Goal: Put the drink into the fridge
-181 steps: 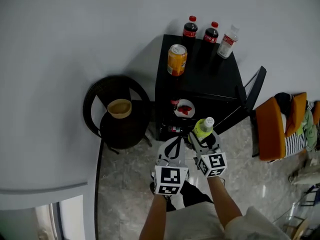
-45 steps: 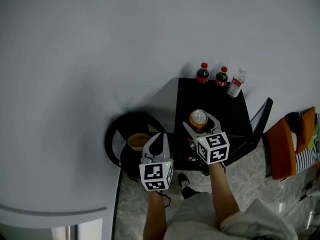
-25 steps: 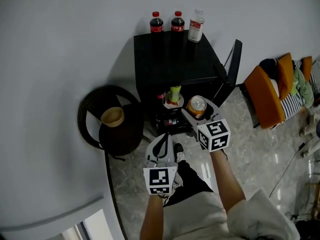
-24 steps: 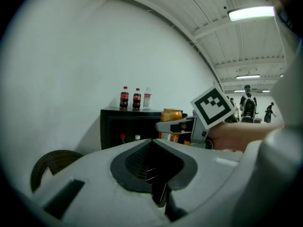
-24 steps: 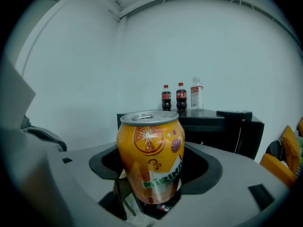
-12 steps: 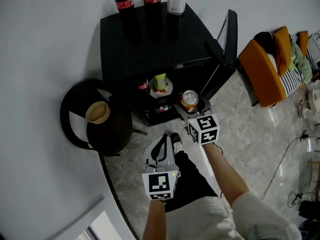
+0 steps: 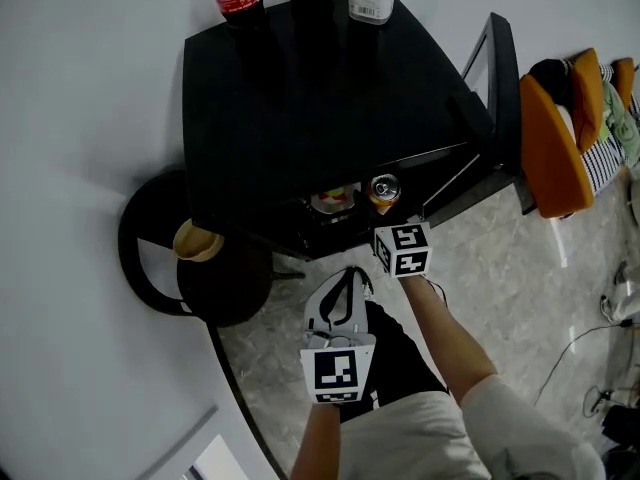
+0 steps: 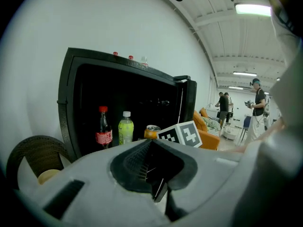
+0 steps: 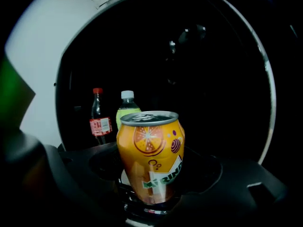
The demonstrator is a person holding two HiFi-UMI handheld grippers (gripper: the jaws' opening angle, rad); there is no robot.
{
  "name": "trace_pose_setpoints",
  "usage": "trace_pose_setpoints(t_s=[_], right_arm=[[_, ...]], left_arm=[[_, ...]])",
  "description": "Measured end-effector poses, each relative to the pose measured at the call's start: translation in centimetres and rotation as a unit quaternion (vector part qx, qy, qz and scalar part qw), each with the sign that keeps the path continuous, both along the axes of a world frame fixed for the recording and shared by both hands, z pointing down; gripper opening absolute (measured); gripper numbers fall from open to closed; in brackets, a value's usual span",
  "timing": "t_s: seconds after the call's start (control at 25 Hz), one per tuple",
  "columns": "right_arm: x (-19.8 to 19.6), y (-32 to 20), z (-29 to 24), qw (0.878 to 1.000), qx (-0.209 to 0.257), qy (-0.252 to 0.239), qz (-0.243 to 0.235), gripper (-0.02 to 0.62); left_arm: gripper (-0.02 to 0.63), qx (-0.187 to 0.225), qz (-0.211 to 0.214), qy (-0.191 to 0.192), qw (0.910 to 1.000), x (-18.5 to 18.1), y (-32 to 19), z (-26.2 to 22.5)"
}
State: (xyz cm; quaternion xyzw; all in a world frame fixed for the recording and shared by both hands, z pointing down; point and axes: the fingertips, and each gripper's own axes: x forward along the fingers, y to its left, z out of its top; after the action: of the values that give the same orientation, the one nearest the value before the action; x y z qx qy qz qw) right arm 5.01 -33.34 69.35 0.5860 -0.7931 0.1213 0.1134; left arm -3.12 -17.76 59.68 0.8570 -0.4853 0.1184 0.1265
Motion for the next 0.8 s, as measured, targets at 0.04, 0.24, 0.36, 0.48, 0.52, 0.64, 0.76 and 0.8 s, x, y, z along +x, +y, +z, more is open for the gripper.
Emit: trace_pose_setpoints(t_s=[0.04, 0.24, 0.36, 0.48, 0.52, 0.64, 0.76, 0.8], right_arm=[[0.1, -0.9, 0.6, 1.000, -0.001, 0.004, 0.004, 0.328], [0.6, -3.4, 2.7, 1.000, 0.000, 0.016, 0.012, 0.328], [0.6, -4.4, 3.5, 1.000, 0.003, 0.021, 0.017, 0.328], [0.6, -5.2, 3.9, 0.999, 0.012, 0.024, 0.022, 0.328], [0.6, -5.4, 4.1, 0.999, 0.015, 0.026, 0.022, 0.328], [0.6, -5.9, 4.8, 0.999, 0.014, 0.030, 0.028, 0.328], [0.7, -6.4, 5.5, 0.999, 0.015, 0.027, 0.035, 0.328], [0.7, -6.4, 5.7, 0.999, 0.016, 0.025, 0.035, 0.328]], left_arm=[[0.009, 0.002, -0.002, 0.001, 1.0000, 0.0, -0.8, 0.5], [0.009, -0.006, -0.008, 0.010, 0.9999, 0.2, -3.4, 2.7], [0.009, -0.012, -0.008, 0.012, 0.9998, 0.1, -4.0, 3.7], [0.009, -0.018, -0.012, 0.012, 0.9997, -0.3, -4.3, 4.5], [0.008, -0.020, -0.014, 0.012, 0.9996, -0.4, -4.3, 4.6], [0.009, -0.022, -0.018, 0.010, 0.9996, -0.7, -4.4, 5.1], [0.009, -0.022, -0.020, 0.006, 0.9995, -0.8, -4.4, 5.6], [0.009, -0.022, -0.020, 0.005, 0.9995, -0.8, -4.3, 5.7]])
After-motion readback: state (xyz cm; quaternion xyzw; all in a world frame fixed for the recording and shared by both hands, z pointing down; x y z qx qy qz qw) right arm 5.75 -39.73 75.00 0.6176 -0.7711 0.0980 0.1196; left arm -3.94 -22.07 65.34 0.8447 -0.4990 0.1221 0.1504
